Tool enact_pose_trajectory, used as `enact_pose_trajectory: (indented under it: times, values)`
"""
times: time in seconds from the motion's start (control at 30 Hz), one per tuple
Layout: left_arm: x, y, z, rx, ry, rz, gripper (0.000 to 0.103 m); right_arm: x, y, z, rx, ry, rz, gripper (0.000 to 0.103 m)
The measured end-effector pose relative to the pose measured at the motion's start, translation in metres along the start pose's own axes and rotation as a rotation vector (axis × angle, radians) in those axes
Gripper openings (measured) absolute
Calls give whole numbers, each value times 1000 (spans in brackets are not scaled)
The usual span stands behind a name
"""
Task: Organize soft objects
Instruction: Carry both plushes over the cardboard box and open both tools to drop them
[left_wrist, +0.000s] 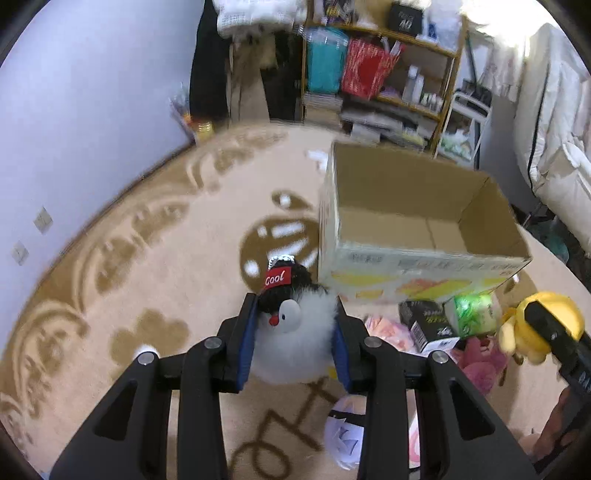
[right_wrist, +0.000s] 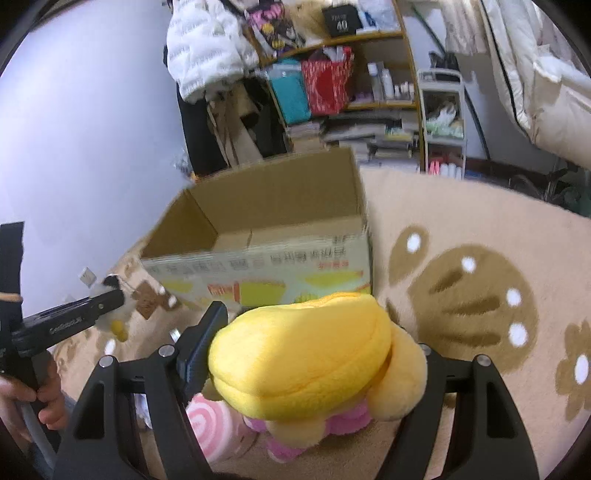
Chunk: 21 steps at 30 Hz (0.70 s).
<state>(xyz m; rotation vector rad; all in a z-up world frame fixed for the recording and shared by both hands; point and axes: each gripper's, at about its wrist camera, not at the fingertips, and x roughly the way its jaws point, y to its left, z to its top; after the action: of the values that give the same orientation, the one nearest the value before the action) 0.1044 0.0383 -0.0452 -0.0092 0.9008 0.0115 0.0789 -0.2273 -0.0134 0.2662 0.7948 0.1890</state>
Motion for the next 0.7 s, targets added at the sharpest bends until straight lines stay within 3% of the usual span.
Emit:
enact_pose_trajectory:
  times: [0.23, 0.43, 0.7]
  values:
    - [-47, 1, 25, 61, -113, 39, 34, -30, -1, 21, -5, -92, 13, 79]
    - [-62, -1, 49, 88, -186, 56, 34, -35, 9, 46, -68, -135, 4, 79]
    - [-59, -16, 90, 135, -257, -6, 35, -18, 14, 71, -114, -146, -7, 80]
